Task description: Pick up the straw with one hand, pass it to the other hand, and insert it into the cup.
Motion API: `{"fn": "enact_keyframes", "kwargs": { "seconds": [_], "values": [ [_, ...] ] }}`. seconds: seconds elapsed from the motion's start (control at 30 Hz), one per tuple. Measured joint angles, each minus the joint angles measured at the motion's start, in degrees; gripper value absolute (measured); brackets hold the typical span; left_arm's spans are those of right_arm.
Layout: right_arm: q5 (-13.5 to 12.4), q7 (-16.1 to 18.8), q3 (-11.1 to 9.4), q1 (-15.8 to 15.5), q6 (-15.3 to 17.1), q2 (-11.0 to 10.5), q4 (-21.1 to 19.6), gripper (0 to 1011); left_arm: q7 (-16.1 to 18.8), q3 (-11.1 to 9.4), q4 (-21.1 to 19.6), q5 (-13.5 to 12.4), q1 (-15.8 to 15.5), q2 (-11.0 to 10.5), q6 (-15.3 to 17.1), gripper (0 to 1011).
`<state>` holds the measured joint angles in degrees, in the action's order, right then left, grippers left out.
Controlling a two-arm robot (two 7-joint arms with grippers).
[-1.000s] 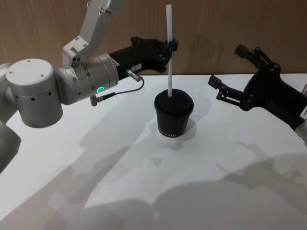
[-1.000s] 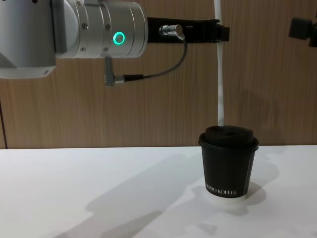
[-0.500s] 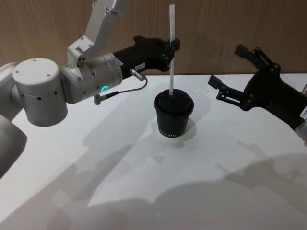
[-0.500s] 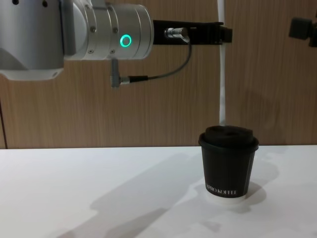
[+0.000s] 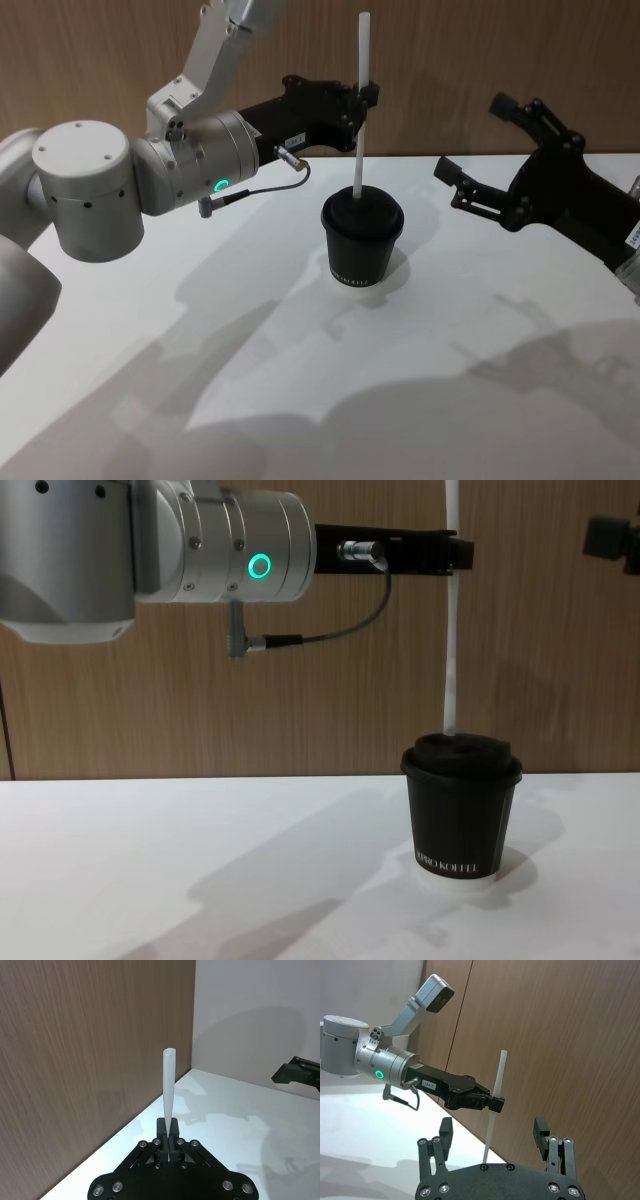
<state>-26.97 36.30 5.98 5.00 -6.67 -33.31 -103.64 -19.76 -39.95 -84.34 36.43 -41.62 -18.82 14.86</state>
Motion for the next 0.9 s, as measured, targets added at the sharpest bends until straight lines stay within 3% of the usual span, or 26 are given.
{"fn": "enact_keyframes", "kwargs": {
  "seconds": [0.47, 0.9],
  "values": [
    [0.0, 0.0, 0.0, 0.0, 0.0, 0.0, 0.0, 1001, -0.3, 0.7, 0.1, -0.9, 0.3, 0.0, -0.2, 10],
    [0.0, 0.0, 0.0, 0.0, 0.0, 0.0, 0.0, 1001, -1.6, 1.1, 0.6, -0.6, 0.4, 0.3, 1.5, 10]
  ]
}}
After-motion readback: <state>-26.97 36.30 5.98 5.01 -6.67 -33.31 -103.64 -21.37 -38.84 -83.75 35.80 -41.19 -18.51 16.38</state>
